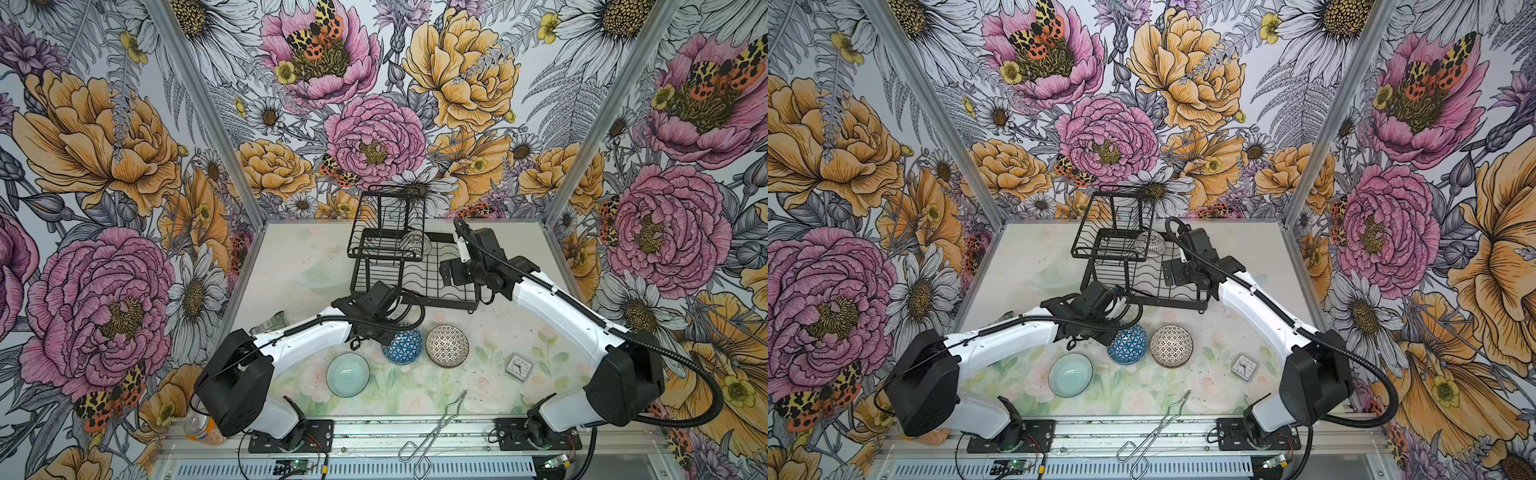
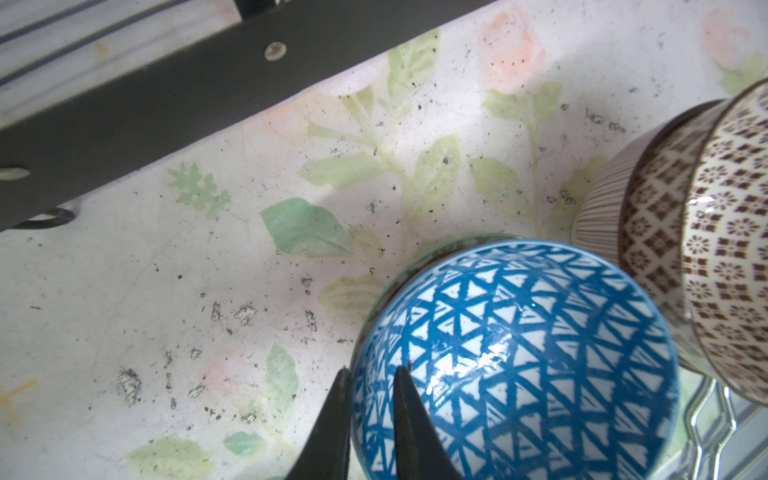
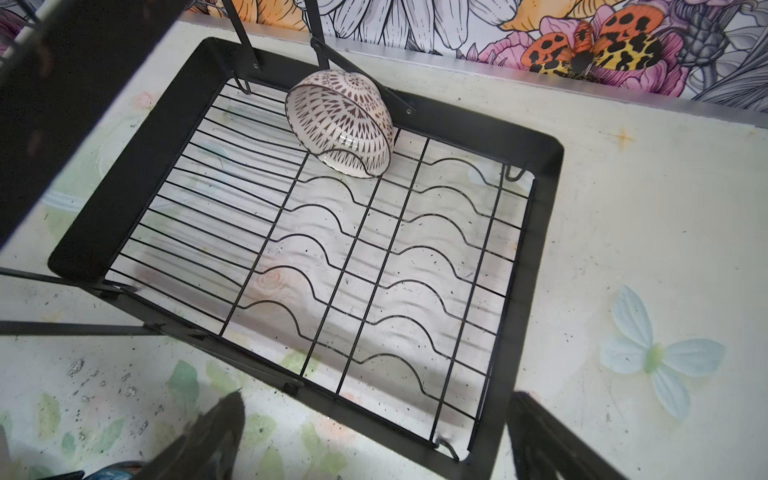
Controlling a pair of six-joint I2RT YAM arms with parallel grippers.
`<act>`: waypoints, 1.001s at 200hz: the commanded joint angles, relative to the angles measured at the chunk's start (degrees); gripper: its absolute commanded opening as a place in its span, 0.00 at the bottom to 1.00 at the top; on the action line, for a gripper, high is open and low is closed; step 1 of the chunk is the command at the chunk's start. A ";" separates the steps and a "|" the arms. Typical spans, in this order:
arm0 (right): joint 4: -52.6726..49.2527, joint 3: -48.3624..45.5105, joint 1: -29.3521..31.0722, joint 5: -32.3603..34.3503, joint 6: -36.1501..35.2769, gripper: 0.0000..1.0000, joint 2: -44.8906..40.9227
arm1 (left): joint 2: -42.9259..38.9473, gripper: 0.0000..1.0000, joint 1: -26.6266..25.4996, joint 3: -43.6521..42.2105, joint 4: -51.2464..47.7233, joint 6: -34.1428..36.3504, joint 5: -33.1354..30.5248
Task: Load the bowls into the dish rack
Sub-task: 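Move left gripper past the blue bowl to above the pale green bowl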
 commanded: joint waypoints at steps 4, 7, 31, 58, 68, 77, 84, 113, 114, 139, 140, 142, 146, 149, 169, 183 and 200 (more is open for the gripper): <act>-0.24 0.59 -0.29 -0.61 0.39 1.00 -1.43 | 0.50 0.16 -0.05 -0.29 1.21 -0.83 -1.37; -0.24 0.63 -0.29 -0.59 0.32 1.00 -1.44 | 0.50 0.16 -0.02 -0.25 1.21 -0.83 -1.45; -0.24 0.52 -0.29 -0.68 0.39 0.99 -1.43 | 0.28 0.13 0.00 -0.58 1.12 -0.94 -2.02; -0.24 0.53 -0.29 -0.67 0.35 0.99 -1.21 | -0.18 0.08 -0.05 -0.89 1.08 -1.25 -2.55; -0.24 0.57 -0.33 -0.77 0.38 1.00 -1.25 | -0.42 0.07 -0.05 -1.02 1.12 -1.32 -2.64; -0.24 0.55 -0.33 -0.79 0.42 1.00 -1.18 | -0.70 0.06 -0.04 -1.18 1.06 -1.35 -2.75; -0.23 0.55 -0.25 -0.80 0.48 0.99 -1.16 | -0.86 0.06 -0.05 -1.24 1.10 -1.38 -2.82; -0.24 0.48 -0.37 -0.84 0.55 1.00 -0.90 | -1.48 0.03 0.09 -1.42 1.11 -1.57 -3.00; -0.24 0.48 -0.33 -0.84 0.52 0.99 -0.90 | -1.50 0.03 0.06 -1.40 1.07 -1.55 -3.00; -0.24 0.37 -0.37 -1.02 0.55 0.99 -0.98 | -2.19 0.02 0.13 -1.58 0.99 -1.77 -2.90; -0.24 0.37 -0.37 -1.02 0.55 0.99 -0.98 | -2.21 0.02 0.13 -1.56 0.92 -1.79 -2.86; -0.24 0.39 -0.35 -1.02 0.50 0.99 -0.95 | -2.29 0.02 0.13 -1.60 0.94 -1.82 -2.88; -0.24 0.39 -0.37 -1.06 0.52 0.99 -0.94 | -2.51 0.01 0.13 -1.72 0.77 -1.96 -2.91; -0.24 0.27 -0.33 -1.10 0.57 1.00 -0.99 | -2.69 0.02 0.12 -1.73 0.79 -2.08 -2.91; -0.24 0.24 -0.37 -1.37 0.50 1.00 -0.98 | -4.55 0.02 0.72 -2.39 0.27 -3.40 -3.15; -0.23 0.20 -0.37 -1.48 0.58 1.00 -0.99 | -6.48 0.04 1.45 -3.01 -0.50 -4.85 -3.48; -0.24 0.00 -0.37 -1.74 0.56 1.00 -1.21 | -9.01 0.21 2.84 -3.60 -3.01 -7.27 -4.58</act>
